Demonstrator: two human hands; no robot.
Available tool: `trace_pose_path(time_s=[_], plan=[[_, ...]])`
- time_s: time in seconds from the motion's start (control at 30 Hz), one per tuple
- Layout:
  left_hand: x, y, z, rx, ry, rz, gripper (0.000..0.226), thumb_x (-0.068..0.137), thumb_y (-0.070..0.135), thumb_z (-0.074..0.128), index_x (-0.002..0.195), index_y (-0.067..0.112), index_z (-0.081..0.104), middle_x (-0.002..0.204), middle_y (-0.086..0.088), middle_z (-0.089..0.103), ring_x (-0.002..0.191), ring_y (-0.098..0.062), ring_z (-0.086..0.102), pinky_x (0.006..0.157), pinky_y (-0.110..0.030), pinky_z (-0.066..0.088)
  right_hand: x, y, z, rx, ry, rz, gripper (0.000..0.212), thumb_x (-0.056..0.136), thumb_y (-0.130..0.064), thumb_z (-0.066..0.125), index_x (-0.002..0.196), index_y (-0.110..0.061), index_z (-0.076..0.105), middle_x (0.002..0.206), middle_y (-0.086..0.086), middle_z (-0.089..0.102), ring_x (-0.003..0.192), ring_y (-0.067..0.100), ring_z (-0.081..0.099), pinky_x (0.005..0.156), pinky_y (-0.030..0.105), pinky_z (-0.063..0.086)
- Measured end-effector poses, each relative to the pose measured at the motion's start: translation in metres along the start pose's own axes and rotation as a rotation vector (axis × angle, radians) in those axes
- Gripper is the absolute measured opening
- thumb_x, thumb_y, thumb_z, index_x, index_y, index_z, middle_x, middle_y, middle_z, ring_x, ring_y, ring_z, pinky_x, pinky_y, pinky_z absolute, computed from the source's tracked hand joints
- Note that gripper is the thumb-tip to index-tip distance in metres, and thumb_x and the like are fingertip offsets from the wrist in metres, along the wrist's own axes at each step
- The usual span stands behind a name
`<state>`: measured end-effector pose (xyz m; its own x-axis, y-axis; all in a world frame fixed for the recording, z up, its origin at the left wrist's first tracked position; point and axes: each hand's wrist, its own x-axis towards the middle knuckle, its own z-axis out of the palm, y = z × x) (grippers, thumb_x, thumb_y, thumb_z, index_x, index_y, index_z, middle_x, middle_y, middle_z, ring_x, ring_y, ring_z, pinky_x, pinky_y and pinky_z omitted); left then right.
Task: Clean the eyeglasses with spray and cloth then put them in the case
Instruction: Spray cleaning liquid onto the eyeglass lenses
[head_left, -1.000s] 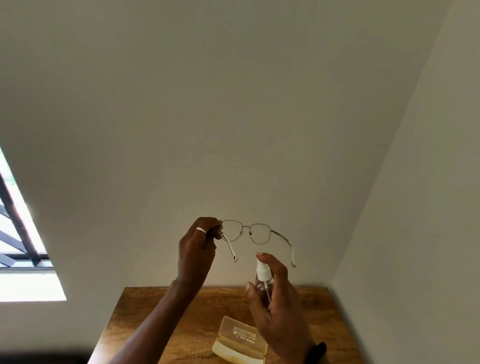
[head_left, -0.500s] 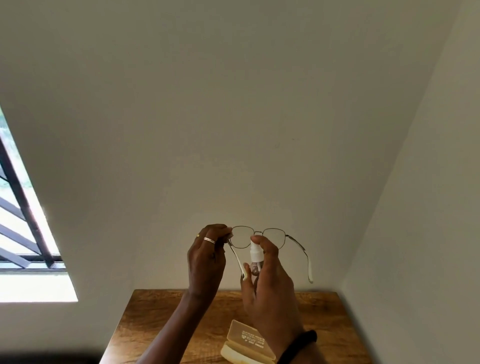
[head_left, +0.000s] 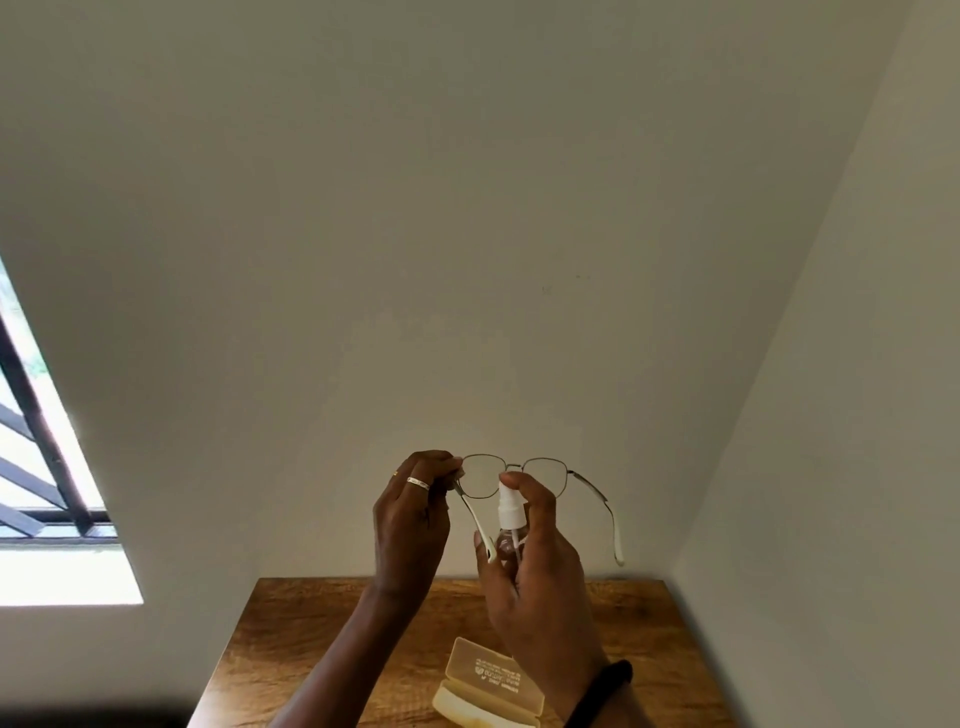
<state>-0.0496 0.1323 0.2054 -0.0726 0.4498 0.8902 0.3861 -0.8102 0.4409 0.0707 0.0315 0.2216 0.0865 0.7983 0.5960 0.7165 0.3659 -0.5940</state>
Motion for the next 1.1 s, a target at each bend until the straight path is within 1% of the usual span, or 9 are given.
trace_pose_path(time_s=[0.1, 0.2, 0.37, 0.53, 0.67, 0.77, 0.93, 1.03, 1.1], plan=[[0.0, 0.0, 0.0, 0.002, -0.012, -0.002, 0.04, 0.079, -0.025, 0.06, 0.1, 0.009, 0.062, 0.092, -0.007, 0.068, 0.083, -0.015, 0.066, 0.072, -0.023, 0.057, 0.002, -0.002, -0.002, -0.04, 0.05, -0.046, 0.065, 0.091, -0.029, 0.064, 0.136, -0.048, 0.021, 0.119, -0.013, 0.055, 0.081, -0.001, 0.062, 0.071, 0.001, 0.047], [-0.001, 0.0, 0.001, 0.005, -0.014, -0.003, 0.036, 0.079, -0.026, 0.06, 0.099, 0.004, 0.064, 0.094, -0.003, 0.067, 0.083, -0.012, 0.065, 0.073, -0.019, 0.055, 0.005, 0.0, -0.002, -0.043, 0.081, -0.06, 0.054, 0.092, -0.034, 0.058, 0.136, -0.037, 0.028, 0.117, -0.004, 0.063, 0.08, 0.002, 0.063, 0.07, 0.003, 0.05], [0.0, 0.003, 0.001, 0.002, -0.021, -0.003, 0.037, 0.079, -0.025, 0.06, 0.099, 0.005, 0.064, 0.095, -0.001, 0.065, 0.084, -0.009, 0.064, 0.075, -0.015, 0.053, -0.005, 0.009, 0.005, -0.048, 0.031, -0.047, 0.062, 0.088, -0.017, 0.069, 0.128, -0.04, 0.027, 0.105, 0.001, 0.067, 0.07, -0.007, 0.058, 0.066, -0.003, 0.044], [0.001, 0.001, 0.0, 0.011, -0.032, -0.016, 0.041, 0.078, -0.026, 0.06, 0.1, 0.008, 0.062, 0.094, -0.005, 0.066, 0.083, -0.012, 0.064, 0.073, -0.018, 0.054, -0.01, 0.016, 0.003, -0.027, 0.105, 0.0, 0.063, 0.09, -0.029, 0.063, 0.133, -0.047, 0.022, 0.115, -0.001, 0.065, 0.077, 0.002, 0.064, 0.067, -0.003, 0.044], [0.0, -0.003, -0.001, 0.037, -0.047, -0.019, 0.034, 0.077, -0.028, 0.058, 0.097, -0.001, 0.065, 0.094, -0.006, 0.066, 0.082, -0.011, 0.063, 0.073, -0.016, 0.053, -0.008, 0.019, -0.009, 0.005, 0.207, 0.02, 0.065, 0.089, -0.025, 0.066, 0.133, -0.048, 0.025, 0.111, -0.029, 0.05, 0.085, 0.0, 0.066, 0.063, 0.003, 0.049], [-0.001, -0.002, 0.002, 0.037, -0.046, -0.031, 0.034, 0.077, -0.028, 0.057, 0.098, -0.002, 0.066, 0.095, -0.005, 0.065, 0.083, -0.01, 0.063, 0.074, -0.015, 0.054, -0.008, 0.022, -0.014, 0.017, 0.226, 0.007, 0.062, 0.089, -0.02, 0.066, 0.133, -0.041, 0.027, 0.107, -0.034, 0.046, 0.099, -0.006, 0.06, 0.063, 0.003, 0.049], [-0.001, 0.0, 0.007, 0.05, -0.052, -0.029, 0.03, 0.077, -0.029, 0.058, 0.095, -0.005, 0.067, 0.092, -0.01, 0.067, 0.082, -0.008, 0.062, 0.075, -0.011, 0.051, -0.005, 0.029, -0.017, 0.009, 0.237, 0.017, 0.055, 0.09, -0.023, 0.063, 0.133, -0.033, 0.03, 0.098, -0.028, 0.051, 0.069, 0.0, 0.065, 0.062, 0.006, 0.052], [-0.001, 0.001, 0.009, 0.036, -0.052, -0.03, 0.032, 0.076, -0.03, 0.058, 0.095, -0.006, 0.066, 0.094, -0.005, 0.064, 0.083, -0.007, 0.062, 0.076, -0.011, 0.051, -0.005, 0.032, -0.017, -0.018, 0.249, 0.04, 0.044, 0.09, -0.032, 0.056, 0.127, -0.031, 0.033, 0.091, -0.013, 0.055, 0.062, 0.001, 0.062, 0.061, 0.007, 0.054], [-0.002, 0.002, 0.009, 0.025, -0.054, -0.026, 0.033, 0.076, -0.03, 0.058, 0.095, -0.005, 0.066, 0.096, -0.003, 0.063, 0.085, -0.007, 0.062, 0.076, -0.012, 0.052, -0.006, 0.033, -0.017, -0.028, 0.252, 0.05, 0.043, 0.089, -0.032, 0.056, 0.127, -0.031, 0.034, 0.09, -0.015, 0.055, 0.062, 0.001, 0.062, 0.061, 0.004, 0.051]])
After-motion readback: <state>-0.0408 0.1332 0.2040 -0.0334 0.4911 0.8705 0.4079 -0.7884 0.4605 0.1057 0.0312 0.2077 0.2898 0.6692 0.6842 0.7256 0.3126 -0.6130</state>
